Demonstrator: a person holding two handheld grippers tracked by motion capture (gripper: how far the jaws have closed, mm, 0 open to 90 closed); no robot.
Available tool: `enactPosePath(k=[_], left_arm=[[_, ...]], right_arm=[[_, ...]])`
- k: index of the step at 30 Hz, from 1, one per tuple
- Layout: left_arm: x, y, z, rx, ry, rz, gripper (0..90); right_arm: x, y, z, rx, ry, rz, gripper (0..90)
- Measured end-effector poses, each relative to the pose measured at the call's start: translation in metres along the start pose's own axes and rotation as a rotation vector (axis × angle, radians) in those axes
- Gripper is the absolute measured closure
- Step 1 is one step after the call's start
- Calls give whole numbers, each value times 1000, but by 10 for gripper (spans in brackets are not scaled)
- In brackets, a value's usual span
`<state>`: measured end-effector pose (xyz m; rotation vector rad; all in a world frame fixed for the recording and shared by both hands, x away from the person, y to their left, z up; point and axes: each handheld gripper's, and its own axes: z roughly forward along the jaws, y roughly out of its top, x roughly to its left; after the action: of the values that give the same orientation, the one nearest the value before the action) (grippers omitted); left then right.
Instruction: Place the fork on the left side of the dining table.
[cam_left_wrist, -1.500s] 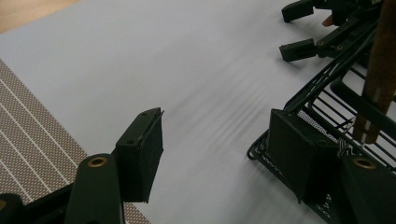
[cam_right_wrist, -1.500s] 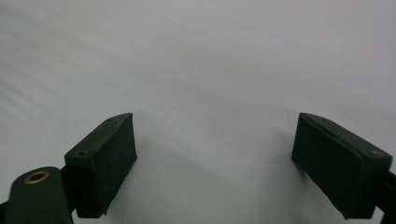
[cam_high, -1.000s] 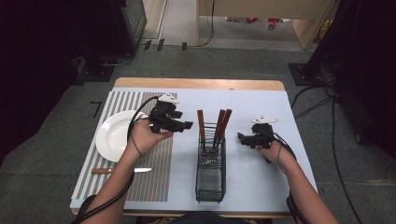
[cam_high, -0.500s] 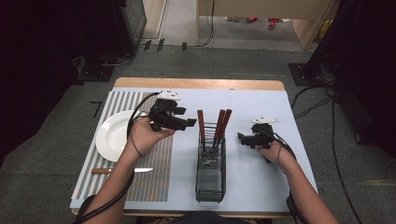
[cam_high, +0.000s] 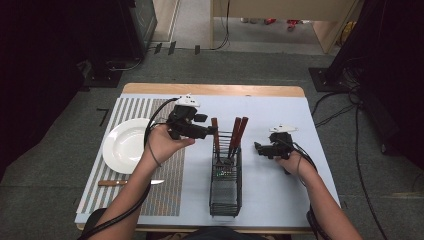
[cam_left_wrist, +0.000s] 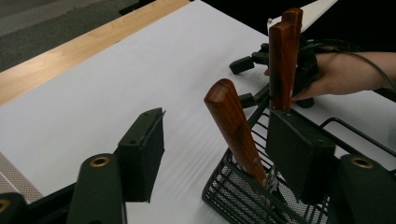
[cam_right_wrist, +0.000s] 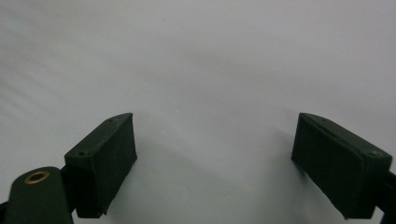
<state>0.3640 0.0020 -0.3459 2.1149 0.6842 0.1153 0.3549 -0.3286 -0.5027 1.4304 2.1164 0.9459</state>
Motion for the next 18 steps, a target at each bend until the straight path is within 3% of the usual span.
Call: enactPosePath(k=[5, 18], left_arm=[[1, 2, 2, -7, 5, 2, 464], [3, 9, 13, -10, -42, -5, 582]], right_arm=[[0, 0, 0, -1, -1, 0, 130], [0, 0, 0, -2, -1, 1, 130]])
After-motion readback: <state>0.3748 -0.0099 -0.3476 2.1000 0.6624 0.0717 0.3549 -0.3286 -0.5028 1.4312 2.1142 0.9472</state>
